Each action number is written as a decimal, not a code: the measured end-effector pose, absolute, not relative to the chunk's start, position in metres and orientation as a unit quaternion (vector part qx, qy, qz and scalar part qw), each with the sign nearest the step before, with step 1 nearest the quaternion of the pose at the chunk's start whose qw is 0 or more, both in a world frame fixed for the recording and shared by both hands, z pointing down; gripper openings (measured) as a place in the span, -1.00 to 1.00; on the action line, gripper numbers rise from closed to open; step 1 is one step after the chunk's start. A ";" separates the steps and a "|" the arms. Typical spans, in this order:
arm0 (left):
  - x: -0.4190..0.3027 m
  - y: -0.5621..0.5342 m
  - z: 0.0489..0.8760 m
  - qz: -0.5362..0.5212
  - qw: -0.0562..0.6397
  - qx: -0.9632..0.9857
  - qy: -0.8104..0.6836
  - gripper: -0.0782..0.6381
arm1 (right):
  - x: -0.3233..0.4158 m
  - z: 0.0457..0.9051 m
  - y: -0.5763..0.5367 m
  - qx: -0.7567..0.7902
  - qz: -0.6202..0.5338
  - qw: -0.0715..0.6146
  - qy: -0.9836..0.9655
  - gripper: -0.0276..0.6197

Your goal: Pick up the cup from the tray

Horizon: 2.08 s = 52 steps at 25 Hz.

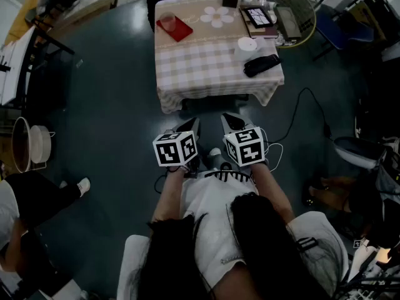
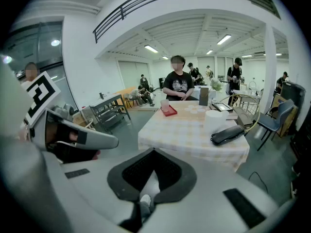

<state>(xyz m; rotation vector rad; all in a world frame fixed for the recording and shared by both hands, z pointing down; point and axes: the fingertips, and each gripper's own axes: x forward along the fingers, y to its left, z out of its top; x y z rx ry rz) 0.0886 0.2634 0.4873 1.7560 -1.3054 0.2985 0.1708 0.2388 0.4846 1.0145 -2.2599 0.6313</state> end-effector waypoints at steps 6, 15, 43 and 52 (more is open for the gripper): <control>0.094 0.261 0.484 0.121 0.444 0.709 -0.533 -0.77 | 0.174 0.477 0.234 0.381 0.229 0.284 -0.849 -0.89; 0.097 0.256 0.486 0.117 0.440 0.702 -0.547 -0.77 | 0.177 0.479 0.229 0.365 0.267 0.255 -0.854 -0.89; -0.047 0.069 0.472 0.102 0.415 0.698 -0.575 -0.77 | 0.057 0.447 0.037 0.340 0.238 0.234 -0.879 -0.06; -0.097 0.014 0.469 0.113 0.417 0.706 -0.561 -0.77 | 0.007 0.442 -0.018 0.346 0.228 0.240 -0.878 0.09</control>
